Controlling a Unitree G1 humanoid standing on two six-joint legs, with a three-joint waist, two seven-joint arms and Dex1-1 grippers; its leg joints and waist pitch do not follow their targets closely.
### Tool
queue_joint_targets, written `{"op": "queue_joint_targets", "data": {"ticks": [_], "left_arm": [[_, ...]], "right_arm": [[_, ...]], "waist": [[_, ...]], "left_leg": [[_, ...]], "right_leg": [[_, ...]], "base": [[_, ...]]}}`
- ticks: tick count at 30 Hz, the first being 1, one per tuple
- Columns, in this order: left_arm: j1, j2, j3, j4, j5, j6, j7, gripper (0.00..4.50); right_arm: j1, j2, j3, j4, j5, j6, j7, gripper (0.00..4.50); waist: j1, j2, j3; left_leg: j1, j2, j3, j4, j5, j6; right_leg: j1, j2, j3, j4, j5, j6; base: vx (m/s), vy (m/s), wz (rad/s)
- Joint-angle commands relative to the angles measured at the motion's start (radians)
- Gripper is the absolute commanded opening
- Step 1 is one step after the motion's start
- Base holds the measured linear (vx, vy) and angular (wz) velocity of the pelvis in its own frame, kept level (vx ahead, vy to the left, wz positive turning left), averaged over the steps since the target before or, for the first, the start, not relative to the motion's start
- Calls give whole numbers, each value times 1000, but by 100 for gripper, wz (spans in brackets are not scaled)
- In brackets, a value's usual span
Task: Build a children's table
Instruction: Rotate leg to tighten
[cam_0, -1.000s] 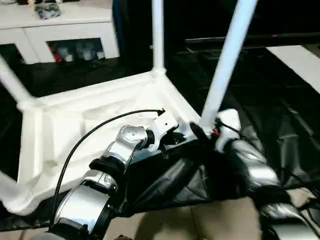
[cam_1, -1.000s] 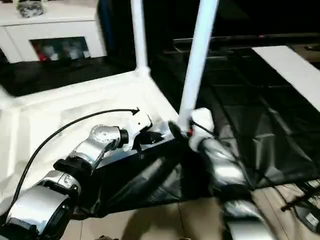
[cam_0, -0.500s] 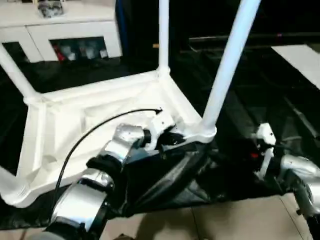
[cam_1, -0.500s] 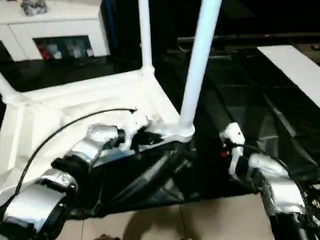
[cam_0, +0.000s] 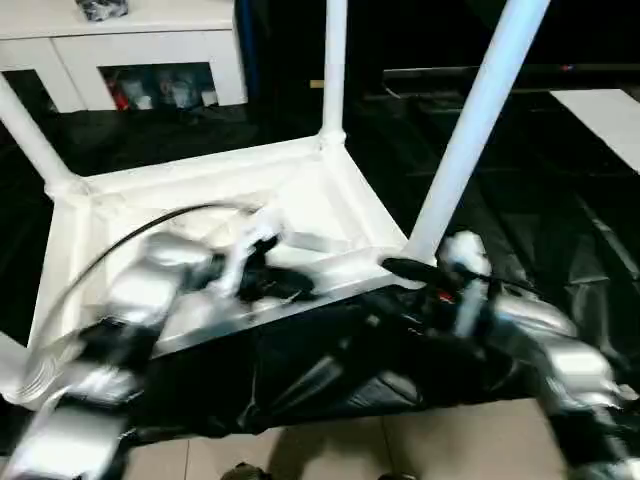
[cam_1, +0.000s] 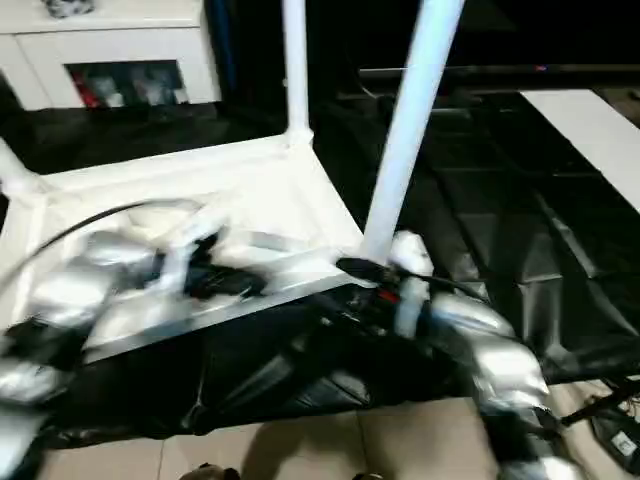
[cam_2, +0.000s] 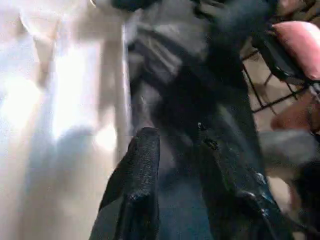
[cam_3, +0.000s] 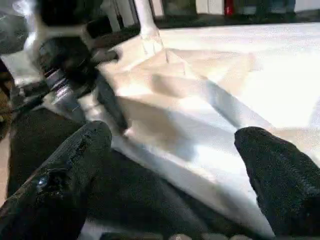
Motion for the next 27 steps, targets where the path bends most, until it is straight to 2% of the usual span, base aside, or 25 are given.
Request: {"op": "queue_joint_targets", "data": {"ticks": [1, 2, 3, 4, 6, 7, 9, 11, 12, 13, 14, 16, 17, 18, 19, 20, 21, 22, 23, 24, 25, 27], "left_arm": [[26, 23, -12, -81, -14, 46, 4, 171], [39, 19, 2, -91, -7, 43, 36, 179], [43, 9, 18, -86, 1, 37, 69, 179], [43, 1, 28, -81, 6, 33, 92, 202], [45, -6, 36, -94, 5, 44, 120, 211], [43, -14, 38, -116, -1, 67, 145, 211], [41, -21, 38, -138, -11, 91, 170, 245], [9, -57, 43, -103, -2, 70, 233, 257], [5, -62, 44, -98, 0, 66, 240, 264], [-7, -74, 44, -82, 6, 57, 257, 276], [-43, -119, 39, -27, 16, 35, 305, 289], [-76, -171, 31, 22, 20, 23, 347, 298], [-85, -184, 30, 35, 21, 22, 359, 301], [-94, -199, 27, 51, 24, 20, 374, 303], [-105, -222, 19, 75, 31, 7, 392, 321], [-112, -237, 12, 90, 35, -1, 405, 321], [-130, -283, -3, 141, 44, -28, 434, 341], [-141, -307, -6, 175, 52, -36, 465, 345], [-151, -323, -15, 205, 63, -56, 480, 345], [-158, -332, -19, 228, 69, -71, 489, 353], [-168, -343, -26, 258, 77, -90, 495, 366], [-190, -368, -32, 333, 89, -134, 515, 366]], "right_arm": [[-33, 32, 11, 45, -34, -31, -54, 450], [-46, 55, 16, 63, -47, -42, -81, 450], [-56, 72, 19, 77, -51, -45, -99, 450], [-60, 81, 20, 82, -51, -45, -107, 450], [-59, 87, 29, 81, -52, -50, -102, 450], [-53, 82, 29, 78, -55, -54, -97, 450], [-50, 76, 26, 82, -62, -60, -98, 450], [-28, 29, 17, 75, -87, -74, -92, 450], [-26, 24, 16, 73, -88, -74, -91, 450], [-19, 10, 13, 68, -93, -74, -89, 450], [15, -50, 1, 37, -104, -68, -73, 450], [47, -107, -27, 9, -105, -57, -65, 450], [50, -119, -34, 7, -104, -56, -64, 450], [56, -133, -45, 3, -102, -57, -62, 450], [66, -157, -64, -8, -96, -48, -57, 450], [73, -174, -77, -15, -91, -42, -54, 450], [94, -226, -110, -29, -92, -41, -53, 450], [102, -246, -128, -33, -94, -42, -60, 450], [106, -260, -146, -33, -96, -44, -70, 450], [109, -268, -153, -35, -94, -44, -78, 450], [111, -276, -164, -34, -93, -44, -93, 450], [116, -285, -175, -34, -94, -45, -115, 450]], "waist": [[-3, -15, -68], [-4, -12, -67], [-2, -12, -65], [-3, -13, -65], [1, -12, -65], [0, -14, -65], [1, -17, -66], [1, -17, -66], [1, -3, -65], [2, -10, -66], [6, -12, -66], [17, -17, -65], [21, 34, -68], [7, -3, -64], [8, 11, -67], [3, -2, -68], [1, 43, -69], [-9, 15, -67], [-7, 30, -69], [-8, 21, -67], [-8, 18, -70], [-12, 24, -71]], "left_leg": [[27, 24, -2, -65, -172, 44], [24, 21, -3, -68, -179, 34], [29, 21, -2, -69, -195, 21], [29, 21, -2, -69, -201, 16], [32, 20, -3, -69, -209, 5], [28, 20, -5, -70, -212, 1], [24, 18, -5, -68, -201, 0], [22, 15, -5, -65, -197, 2], [27, 14, -3, -63, -210, -4], [24, 13, -4, -61, -210, -5], [22, 11, -3, -60, -212, 0], [23, 11, -3, -58, -219, 6], [24, 11, -10, -56, -231, -2], [15, 8, -8, -55, -250, 4], [13, 4, -11, -54, -250, 3], [14, 3, -9, -51, -246, 19], [14, 3, -12, -50, -241, 25], [15, 4, -9, -45, -259, 34], [17, 1, -9, -44, -257, 36], [16, 0, -6, -43, -260, 48], [10, -3, -8, -40, -238, 63], [3, -5, -10, -37, -210, 80]], "right_leg": [[44, -26, 30, -41, -177, -252], [46, -26, 31, -41, -187, -246], [42, -25, 31, -44, -195, -240], [43, -25, 32, -43, -193, -237], [44, -25, 33, -42, -178, -230], [49, -25, 33, -41, -170, -223], [52, -25, 33, -38, -152, -218], [53, -25, 34, -39, -151, -216], [49, -22, 35, -44, -150, -215], [53, -23, 35, -43, -147, -217], [56, -21, 35, -45, -159, -209], [58, -24, 35, -51, -177, -200], [57, -29, 35, -45, -189, -201], [62, -22, 32, -54, -191, -197], [69, -21, 29, -50, -196, -195], [66, -22, 30, -56, -209, -189], [64, -24, 30, -57, -226, -193], [64, -20, 27, -68, -229, -199], [66, -19, 26, -65, -230, -203], [64, -17, 26, -72, -244, -200], [70, -19, 24, -69, -264, -191], [69, -21, 19, -77, -312, -169]], "base": [[0, 0, 0], [0, 0, 0], [0, 0, 0], [0, 0, 0], [0, 0, 0], [0, 0, 0], [0, 0, 0], [0, 0, 0], [0, 0, 0], [0, 0, 0], [0, 0, 0], [0, 0, 0], [0, 0, 0], [0, 0, 0], [0, 0, 0], [0, 0, 0], [0, 0, 0], [0, 0, 0], [0, 0, 0], [0, 0, 0], [0, 0, 0], [0, 0, 0]]}}
